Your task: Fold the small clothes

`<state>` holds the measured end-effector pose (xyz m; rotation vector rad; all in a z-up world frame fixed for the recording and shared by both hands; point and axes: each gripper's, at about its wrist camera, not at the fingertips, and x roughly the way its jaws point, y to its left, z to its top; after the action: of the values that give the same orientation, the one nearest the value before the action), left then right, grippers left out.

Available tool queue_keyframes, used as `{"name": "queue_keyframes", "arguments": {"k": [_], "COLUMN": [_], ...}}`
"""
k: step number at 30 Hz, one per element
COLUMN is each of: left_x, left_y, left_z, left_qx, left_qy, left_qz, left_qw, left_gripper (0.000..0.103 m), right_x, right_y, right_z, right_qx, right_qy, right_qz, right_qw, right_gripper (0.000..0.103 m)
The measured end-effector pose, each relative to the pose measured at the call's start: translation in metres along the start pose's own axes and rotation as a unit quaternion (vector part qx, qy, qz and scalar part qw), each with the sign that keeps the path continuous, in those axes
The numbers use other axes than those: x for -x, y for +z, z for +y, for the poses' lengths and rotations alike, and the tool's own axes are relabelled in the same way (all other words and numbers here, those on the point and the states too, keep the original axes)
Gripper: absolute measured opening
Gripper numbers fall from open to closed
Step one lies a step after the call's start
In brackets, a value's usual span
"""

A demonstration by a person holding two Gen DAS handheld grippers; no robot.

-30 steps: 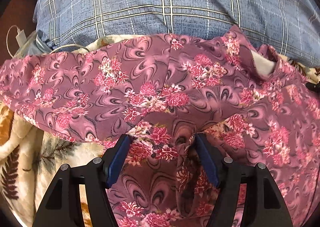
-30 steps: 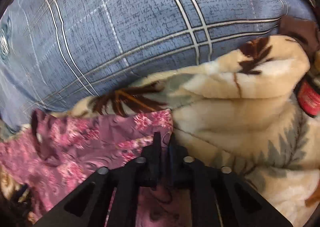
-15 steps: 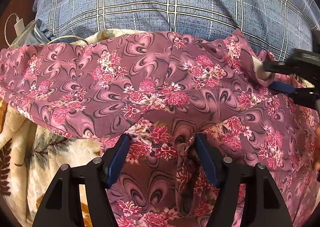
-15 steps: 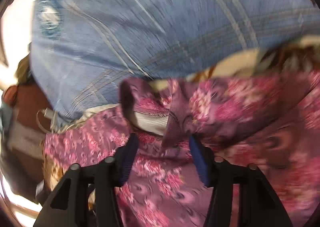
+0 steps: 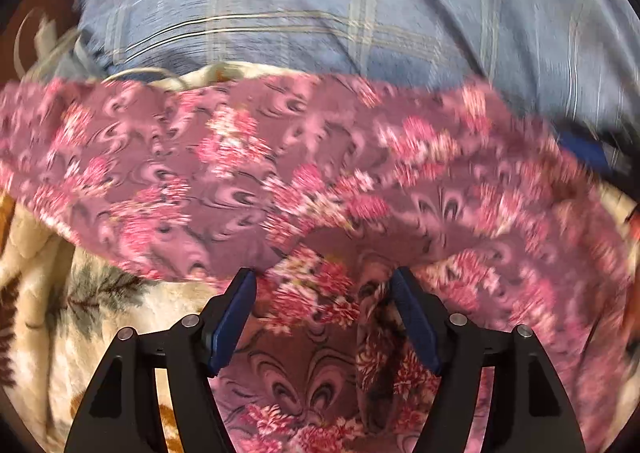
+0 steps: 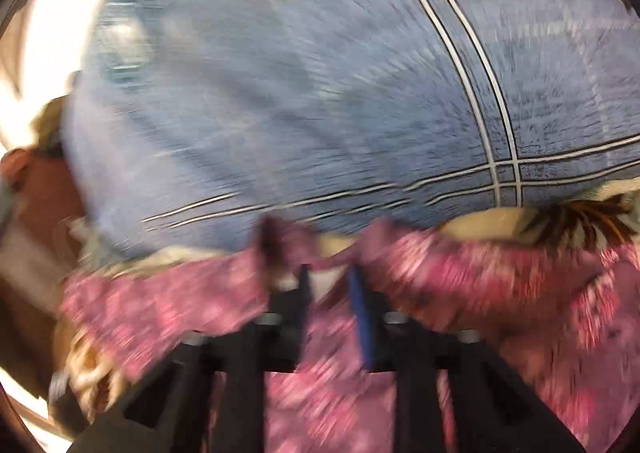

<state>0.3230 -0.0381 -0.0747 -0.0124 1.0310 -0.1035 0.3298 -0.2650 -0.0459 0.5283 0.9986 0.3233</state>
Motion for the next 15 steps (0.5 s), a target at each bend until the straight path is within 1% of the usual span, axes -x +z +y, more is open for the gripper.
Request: {"name": "queue_keyframes", "arguments": {"k": [3, 4, 5, 6, 7, 8, 9, 10, 11, 12, 13, 15], "left_x": [0.009, 0.009, 0.007, 0.006, 0.005, 0.003, 0.003, 0.002, 0.003, 0.005, 0.008, 0.015], "left_y": [0.006, 0.007, 0.008, 0.007, 0.007, 0.008, 0.008, 0.01, 0.01, 0.011, 0.012, 0.016], "left_z": [0.021, 0.027, 0.032, 0.039, 0.041, 0.044, 0.046, 0.049, 0.05, 0.051, 0.055, 0.066], "left_qx": [0.036, 0.045, 0.054, 0.066, 0.072, 0.075, 0.075, 0.075, 0.073, 0.071, 0.072, 0.086], "left_qy": [0.0, 0.003, 0.005, 0.001, -0.003, -0.013, -0.029, -0.046, -0.053, -0.056, -0.056, -0.036], "left_qz": [-0.01, -0.005, 0.002, 0.008, 0.015, 0.025, 0.033, 0.042, 0.048, 0.051, 0.044, 0.024], "left_qw": [0.9993, 0.999, 0.9985, 0.9978, 0.9973, 0.9968, 0.9962, 0.9953, 0.9947, 0.9946, 0.9948, 0.9954], "left_gripper": [0.07, 0.07, 0.069, 0.069, 0.069, 0.069, 0.069, 0.07, 0.07, 0.07, 0.07, 0.07], "right_x": [0.025, 0.027, 0.03, 0.024, 0.016, 0.01, 0.009, 0.013, 0.011, 0.011, 0.004, -0.001], "right_y": [-0.043, -0.066, -0.08, -0.095, -0.112, -0.12, -0.125, -0.124, -0.122, -0.118, -0.115, -0.109], "right_z": [0.018, 0.024, 0.022, 0.026, 0.028, 0.034, 0.04, 0.049, 0.059, 0.066, 0.081, 0.093], "right_qx": [0.022, 0.019, 0.016, 0.018, 0.036, 0.053, 0.07, 0.086, 0.089, 0.092, 0.101, 0.126], "right_qy": [0.041, 0.057, 0.067, 0.065, 0.036, 0.016, 0.004, 0.007, 0.019, 0.031, 0.037, 0.037], "right_qz": [0.023, 0.038, 0.052, 0.074, 0.113, 0.13, 0.127, 0.111, 0.107, 0.104, 0.103, 0.107], "right_qw": [0.999, 0.997, 0.996, 0.995, 0.992, 0.99, 0.989, 0.99, 0.99, 0.99, 0.989, 0.986], "right_gripper": [0.041, 0.041, 0.042, 0.041, 0.042, 0.044, 0.044, 0.044, 0.044, 0.044, 0.047, 0.054]}}
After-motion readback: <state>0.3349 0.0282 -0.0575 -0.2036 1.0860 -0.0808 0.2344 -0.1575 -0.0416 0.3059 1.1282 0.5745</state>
